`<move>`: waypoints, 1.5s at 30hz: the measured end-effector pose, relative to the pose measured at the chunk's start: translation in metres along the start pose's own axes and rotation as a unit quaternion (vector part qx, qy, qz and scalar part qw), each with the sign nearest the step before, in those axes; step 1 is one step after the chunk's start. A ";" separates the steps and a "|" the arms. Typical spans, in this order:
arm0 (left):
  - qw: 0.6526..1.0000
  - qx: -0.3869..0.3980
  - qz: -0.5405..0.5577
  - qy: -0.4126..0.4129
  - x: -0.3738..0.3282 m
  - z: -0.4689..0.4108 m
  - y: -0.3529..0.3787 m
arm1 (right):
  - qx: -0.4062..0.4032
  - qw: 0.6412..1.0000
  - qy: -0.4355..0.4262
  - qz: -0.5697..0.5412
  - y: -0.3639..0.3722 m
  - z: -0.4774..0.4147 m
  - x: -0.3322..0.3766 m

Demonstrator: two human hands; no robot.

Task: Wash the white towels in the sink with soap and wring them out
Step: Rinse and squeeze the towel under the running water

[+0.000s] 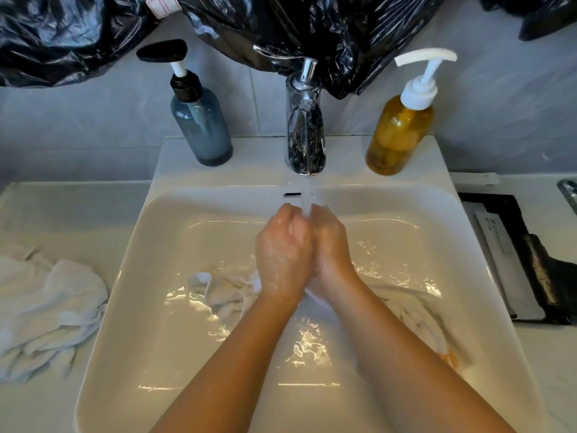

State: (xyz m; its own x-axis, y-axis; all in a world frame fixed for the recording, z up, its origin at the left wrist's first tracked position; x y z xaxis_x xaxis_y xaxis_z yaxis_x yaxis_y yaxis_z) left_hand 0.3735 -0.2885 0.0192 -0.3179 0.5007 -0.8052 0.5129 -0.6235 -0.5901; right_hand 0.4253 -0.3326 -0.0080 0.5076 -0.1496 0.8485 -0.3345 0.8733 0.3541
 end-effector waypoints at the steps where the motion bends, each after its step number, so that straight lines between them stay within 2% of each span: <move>1: 0.999 0.020 0.029 -0.036 -0.002 -0.007 -0.001 | -0.008 0.999 0.023 0.026 0.003 0.006 0.003; 3: 0.994 0.034 0.082 -0.069 0.005 -0.019 0.000 | -0.006 0.995 0.033 0.092 -0.002 0.018 0.005; 6: 0.991 0.018 0.121 -0.060 0.011 -0.016 -0.005 | 0.026 0.995 0.090 -0.042 -0.003 0.030 0.011; 10: 0.990 0.016 0.140 -0.007 0.006 0.008 -0.004 | -0.012 0.996 0.075 0.043 -0.001 0.010 0.015; 14: 0.993 -0.007 0.105 -0.059 0.003 0.001 0.006 | 0.009 0.983 -0.034 0.179 0.007 0.006 0.013; 15: 0.992 -0.004 0.101 -0.076 0.004 -0.006 0.006 | 0.006 0.982 -0.026 0.185 0.005 0.010 0.007; 18: 0.992 0.049 0.090 -0.071 0.015 -0.023 -0.007 | 0.022 0.993 0.043 0.112 0.001 0.021 0.008; 20: 0.990 0.134 0.022 -0.043 0.022 -0.028 -0.025 | 0.043 0.988 0.059 0.139 -0.010 0.023 0.018; 22: 0.967 0.234 -0.079 -0.055 0.030 -0.030 -0.051 | 0.035 0.981 0.051 0.182 -0.026 0.022 0.029; 25: 0.878 0.387 -0.255 -0.123 0.036 -0.024 -0.084 | 0.046 0.951 0.031 0.304 -0.040 0.014 0.033; 27: 0.819 0.460 -0.308 -0.152 0.036 -0.020 -0.091 | 0.054 0.940 0.024 0.336 -0.036 0.010 0.031; 28: 0.811 0.477 -0.304 -0.148 0.034 -0.020 -0.091 | 0.057 0.941 0.026 0.333 -0.032 0.009 0.031; 30: 0.847 0.464 -0.246 -0.085 0.028 -0.021 -0.085 | 0.064 0.946 0.038 0.314 -0.026 0.008 0.033; 32: 0.875 0.465 -0.137 -0.017 0.019 -0.020 -0.072 | 0.073 0.951 0.044 0.296 -0.021 0.007 0.035; 34: 0.877 0.476 -0.069 -0.020 0.013 -0.013 -0.054 | 0.065 0.955 0.034 0.289 -0.019 0.006 0.038; 39: 0.925 0.379 0.000 -0.025 0.016 -0.019 -0.038 | 0.071 0.975 0.062 0.201 -0.028 0.004 0.041; 41: 0.929 0.368 0.023 -0.013 0.011 -0.024 -0.047 | 0.119 0.968 0.062 0.212 -0.034 0.010 0.040; 45: 0.933 0.342 0.113 0.011 0.003 -0.025 -0.067 | 0.228 0.921 0.122 0.290 -0.046 0.027 0.041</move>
State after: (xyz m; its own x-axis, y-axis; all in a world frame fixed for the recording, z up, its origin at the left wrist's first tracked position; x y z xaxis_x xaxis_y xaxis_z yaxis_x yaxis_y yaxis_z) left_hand 0.3583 -0.2304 0.0581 -0.2433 0.3179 -0.9164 -0.0673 -0.9480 -0.3110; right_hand 0.4398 -0.3916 0.0213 0.2833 0.4380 0.8532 -0.8762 0.4799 0.0446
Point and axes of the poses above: each hand's wrist, its own z-axis away from the middle knuckle, its own y-axis out of the palm, x = y × z, the point moved 1 cm from there along -z, towards the middle knuckle, and after that the axes turned 13 degrees about x, right-handed, at the moved point
